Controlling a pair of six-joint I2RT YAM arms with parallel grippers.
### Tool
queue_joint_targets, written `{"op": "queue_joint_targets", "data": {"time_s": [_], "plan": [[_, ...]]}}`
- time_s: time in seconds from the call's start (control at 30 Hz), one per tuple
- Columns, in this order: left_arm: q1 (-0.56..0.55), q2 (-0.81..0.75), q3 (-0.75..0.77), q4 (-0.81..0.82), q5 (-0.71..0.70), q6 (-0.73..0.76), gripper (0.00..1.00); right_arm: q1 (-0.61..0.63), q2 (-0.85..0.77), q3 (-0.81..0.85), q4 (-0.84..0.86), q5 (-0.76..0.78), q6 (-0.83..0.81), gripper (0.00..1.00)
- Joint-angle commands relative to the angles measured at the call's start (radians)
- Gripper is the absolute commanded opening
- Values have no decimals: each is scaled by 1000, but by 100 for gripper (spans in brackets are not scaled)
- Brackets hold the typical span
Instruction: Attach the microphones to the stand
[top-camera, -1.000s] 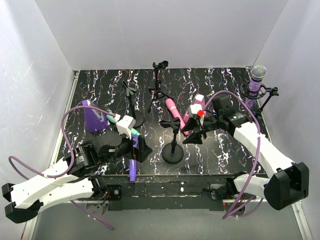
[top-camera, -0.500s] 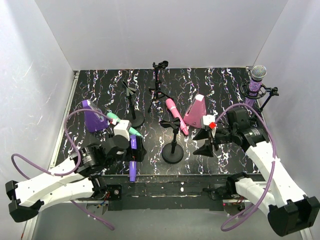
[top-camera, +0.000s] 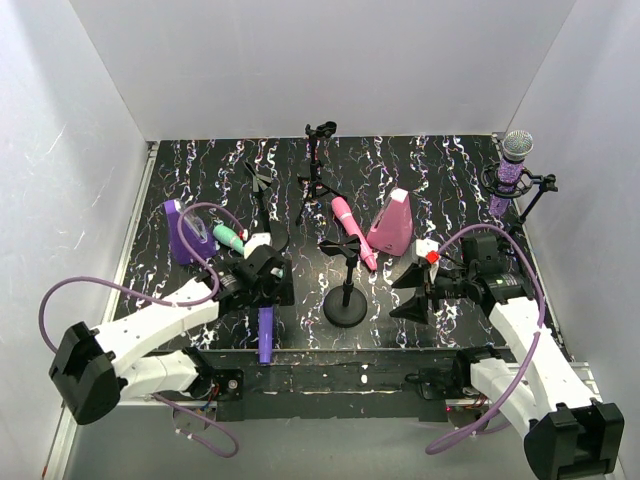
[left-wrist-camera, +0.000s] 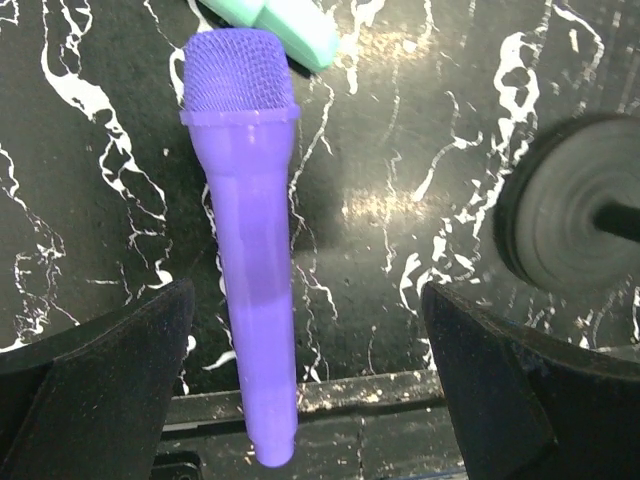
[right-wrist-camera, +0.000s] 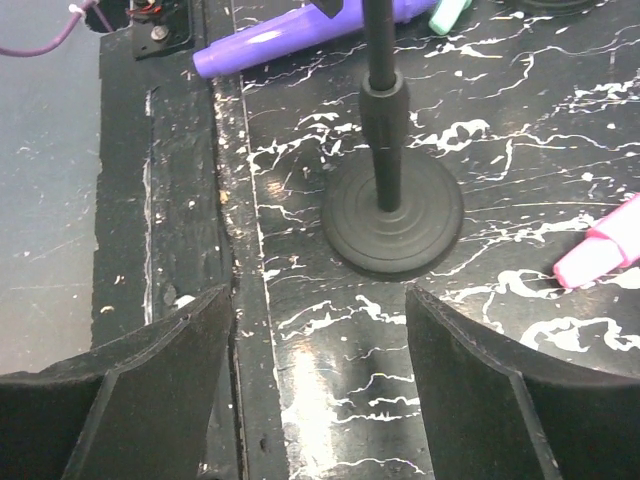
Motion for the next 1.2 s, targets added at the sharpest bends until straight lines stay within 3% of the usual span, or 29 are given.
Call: {"op": "queue_joint_targets", "data": {"time_s": [0.0, 0.13, 0.23, 0.57, 0.77, 0.97, 1.17], "plan": [[63, 63, -2, 62, 41, 59, 98, -22, -16, -2, 45, -28, 1, 77], [109, 173, 1, 76, 60, 68, 96, -34, -24, -4, 43, -31, -2, 78], [123, 255, 8, 79, 47, 73, 89, -41, -27, -2, 37, -39, -4, 78], [132, 390, 46, 104, 9, 100, 63, -53, -26, -2, 30, -52, -11, 78], [132, 420, 51, 112, 6, 110, 40, -59, -26, -1, 27, -52, -14, 78], [131, 384, 38, 122, 49, 119, 1, -68, -27, 1, 14, -62, -26, 78], [131, 143, -8, 153, 220, 172, 0, -77, -33, 34, -62, -75, -72, 78]]}}
